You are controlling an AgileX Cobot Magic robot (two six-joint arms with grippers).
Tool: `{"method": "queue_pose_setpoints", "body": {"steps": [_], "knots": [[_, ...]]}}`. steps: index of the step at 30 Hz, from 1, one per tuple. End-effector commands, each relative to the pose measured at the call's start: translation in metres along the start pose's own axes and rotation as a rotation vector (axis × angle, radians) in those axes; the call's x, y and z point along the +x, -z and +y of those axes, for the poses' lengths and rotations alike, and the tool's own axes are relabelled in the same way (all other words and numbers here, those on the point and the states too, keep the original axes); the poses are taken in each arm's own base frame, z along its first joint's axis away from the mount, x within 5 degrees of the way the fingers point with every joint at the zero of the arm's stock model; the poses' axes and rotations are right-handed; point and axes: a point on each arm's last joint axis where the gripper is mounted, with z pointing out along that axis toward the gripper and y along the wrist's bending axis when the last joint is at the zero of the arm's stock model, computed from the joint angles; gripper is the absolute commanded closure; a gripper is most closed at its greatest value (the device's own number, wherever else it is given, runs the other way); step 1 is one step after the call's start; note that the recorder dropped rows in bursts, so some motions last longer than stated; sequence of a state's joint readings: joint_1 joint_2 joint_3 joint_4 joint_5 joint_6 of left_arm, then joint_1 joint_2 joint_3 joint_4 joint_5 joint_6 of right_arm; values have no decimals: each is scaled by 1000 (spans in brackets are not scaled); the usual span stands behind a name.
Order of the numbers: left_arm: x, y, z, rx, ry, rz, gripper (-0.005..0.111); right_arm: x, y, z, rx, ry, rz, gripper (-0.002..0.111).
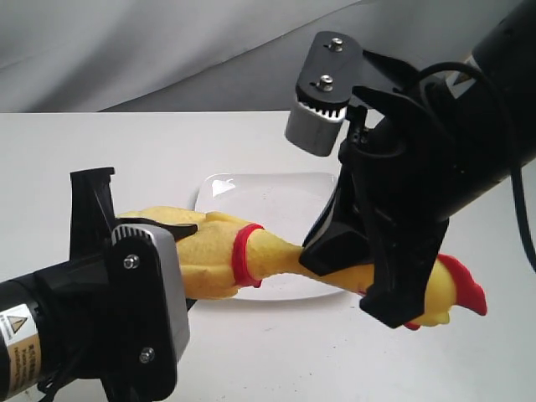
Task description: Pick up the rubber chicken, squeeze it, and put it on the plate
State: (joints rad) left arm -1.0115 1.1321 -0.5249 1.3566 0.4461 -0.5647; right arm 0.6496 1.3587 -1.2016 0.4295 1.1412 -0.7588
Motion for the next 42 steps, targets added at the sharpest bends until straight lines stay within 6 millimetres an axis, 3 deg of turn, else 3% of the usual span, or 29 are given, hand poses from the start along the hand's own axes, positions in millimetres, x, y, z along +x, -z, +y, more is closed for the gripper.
{"method": "queue_pose_setpoints", "body": {"steps": [1,5,8,11,15,16,18,24,29,32,35,42], "knots": [[-4,1,-1,10,-2,-32,107,-2,2,-2,31,-8,-37,108],[-4,1,-1,12,1,-32,107,-3,2,-2,34,-8,-40,108],[-3,1,0,8,1,-25,99,-3,2,-2,39,-12,-45,108],[-3,1,0,8,-2,-25,74,-3,2,-3,42,-18,-45,108],[-3,1,0,7,33,-23,15,-2,2,-4,56,-22,-35,108],[-2,1,1,-3,68,-9,7,-2,2,-4,57,-22,-37,108],[0,1,2,-18,92,12,4,-3,2,-4,60,-22,-40,108],[-1,1,2,-22,72,4,12,-3,2,-3,46,-31,-46,108],[-1,1,3,-34,49,1,31,-4,2,0,11,-25,-56,108],[-1,1,3,-31,51,-2,58,-4,2,0,11,-25,-56,108],[0,1,2,-22,66,8,107,-4,2,0,16,-22,-52,108],[0,1,2,-18,47,11,107,-4,2,0,16,-22,-52,108]]}}
